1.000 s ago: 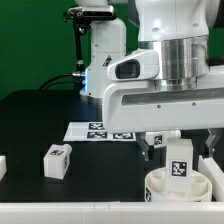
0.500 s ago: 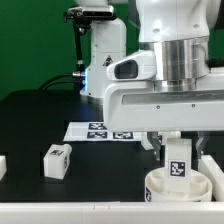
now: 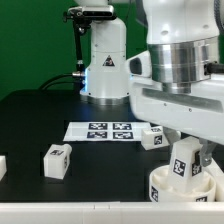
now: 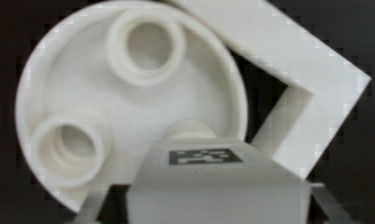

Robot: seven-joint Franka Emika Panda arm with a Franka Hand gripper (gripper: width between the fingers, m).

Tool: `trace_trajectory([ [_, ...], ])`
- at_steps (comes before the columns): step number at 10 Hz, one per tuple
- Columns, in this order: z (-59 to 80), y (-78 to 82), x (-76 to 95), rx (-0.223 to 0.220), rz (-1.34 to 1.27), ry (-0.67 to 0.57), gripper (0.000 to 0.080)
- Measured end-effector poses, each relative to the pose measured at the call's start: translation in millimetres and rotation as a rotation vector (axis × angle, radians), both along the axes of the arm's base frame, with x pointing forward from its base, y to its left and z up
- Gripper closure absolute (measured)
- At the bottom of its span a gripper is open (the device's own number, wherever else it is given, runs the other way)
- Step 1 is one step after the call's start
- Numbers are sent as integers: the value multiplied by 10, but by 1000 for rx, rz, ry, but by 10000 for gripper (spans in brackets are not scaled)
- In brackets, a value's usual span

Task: Assemble stool

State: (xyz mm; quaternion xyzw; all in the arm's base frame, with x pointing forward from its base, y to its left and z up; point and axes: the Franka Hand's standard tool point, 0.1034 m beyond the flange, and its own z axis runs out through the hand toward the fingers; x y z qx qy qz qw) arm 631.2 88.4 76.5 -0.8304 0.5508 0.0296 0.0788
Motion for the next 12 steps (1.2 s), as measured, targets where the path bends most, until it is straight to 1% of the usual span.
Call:
trace_trajectory([
  [2,0,16,-1,3,-80,13,466],
  [4,-2,29,-2,13,-227,38,466],
  [7,-12,108,10,84,-797,137,466],
  [9,-19,127,22,96,-886,145,466],
  [10,-19,127,21,95,-868,141,456],
  [11,-21,132,6,86,-787,138,456],
  [12,4,146,-7,75,-657,139,270],
])
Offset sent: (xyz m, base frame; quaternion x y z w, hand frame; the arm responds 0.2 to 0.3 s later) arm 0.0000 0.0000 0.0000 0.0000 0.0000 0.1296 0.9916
